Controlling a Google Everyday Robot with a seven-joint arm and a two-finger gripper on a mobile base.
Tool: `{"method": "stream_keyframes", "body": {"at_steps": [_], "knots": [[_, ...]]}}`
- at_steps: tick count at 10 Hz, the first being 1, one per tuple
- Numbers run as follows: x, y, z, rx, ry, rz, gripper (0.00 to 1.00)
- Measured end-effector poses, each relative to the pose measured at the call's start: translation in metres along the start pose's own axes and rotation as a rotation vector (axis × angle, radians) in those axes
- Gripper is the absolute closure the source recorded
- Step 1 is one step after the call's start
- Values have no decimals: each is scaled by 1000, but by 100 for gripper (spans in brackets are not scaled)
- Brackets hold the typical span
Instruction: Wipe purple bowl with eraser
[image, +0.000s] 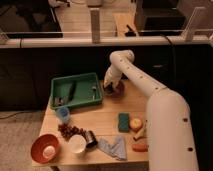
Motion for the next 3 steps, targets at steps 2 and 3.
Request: {"method": "stream_keyframes", "body": {"at_steps": [2, 3], "knots": [[8, 23, -7, 0, 19, 53, 100], [12, 39, -11, 0, 29, 88, 100]]}}
